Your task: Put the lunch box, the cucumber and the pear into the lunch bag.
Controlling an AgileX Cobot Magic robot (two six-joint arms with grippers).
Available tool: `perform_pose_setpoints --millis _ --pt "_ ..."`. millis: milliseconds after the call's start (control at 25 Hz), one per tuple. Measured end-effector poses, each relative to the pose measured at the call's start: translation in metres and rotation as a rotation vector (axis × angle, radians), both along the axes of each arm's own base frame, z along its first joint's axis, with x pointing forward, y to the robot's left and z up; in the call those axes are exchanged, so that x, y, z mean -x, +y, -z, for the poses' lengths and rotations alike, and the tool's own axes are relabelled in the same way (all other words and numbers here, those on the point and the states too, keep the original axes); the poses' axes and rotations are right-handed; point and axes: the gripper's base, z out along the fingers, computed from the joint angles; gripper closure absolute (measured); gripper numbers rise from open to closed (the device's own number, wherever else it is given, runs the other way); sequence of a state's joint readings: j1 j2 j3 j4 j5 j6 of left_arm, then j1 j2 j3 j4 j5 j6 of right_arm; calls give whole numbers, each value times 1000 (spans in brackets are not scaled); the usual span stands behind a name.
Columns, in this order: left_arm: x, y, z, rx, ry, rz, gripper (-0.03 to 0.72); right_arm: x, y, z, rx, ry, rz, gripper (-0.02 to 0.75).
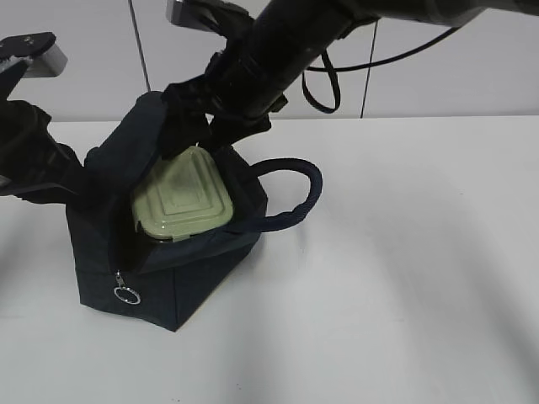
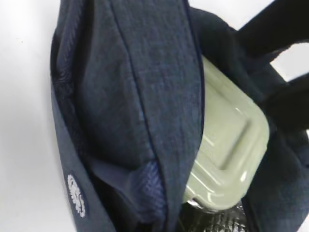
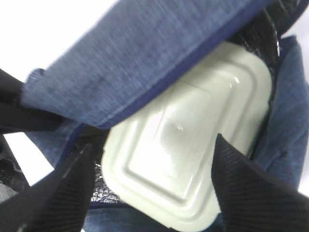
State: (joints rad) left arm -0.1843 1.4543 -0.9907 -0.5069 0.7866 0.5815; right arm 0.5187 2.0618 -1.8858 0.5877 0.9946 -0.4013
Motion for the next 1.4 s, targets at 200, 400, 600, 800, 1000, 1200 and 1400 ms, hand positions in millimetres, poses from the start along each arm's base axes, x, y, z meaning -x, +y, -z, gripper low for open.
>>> perform_pose_setpoints --millis 200,400,600,800,1000,1200,1400 --pt "0 0 0 0 0 0 687 -6 -16 -14 136 -12 63 167" --pt "0 0 0 0 0 0 687 -5 -32 -9 223 83 87 169" --pt "0 0 0 0 -2 -1 687 -3 -33 -8 231 110 95 226" --pt "0 0 0 0 -3 -1 687 -4 -34 0 249 139 112 265" --pt "0 0 0 0 -3 -1 687 -6 -32 10 252 174 118 272" --pt "-1 0 0 0 -6 -3 687 -5 -31 12 243 190 117 272" --pt "-1 0 0 0 -7 -4 687 3 -35 32 279 259 112 274"
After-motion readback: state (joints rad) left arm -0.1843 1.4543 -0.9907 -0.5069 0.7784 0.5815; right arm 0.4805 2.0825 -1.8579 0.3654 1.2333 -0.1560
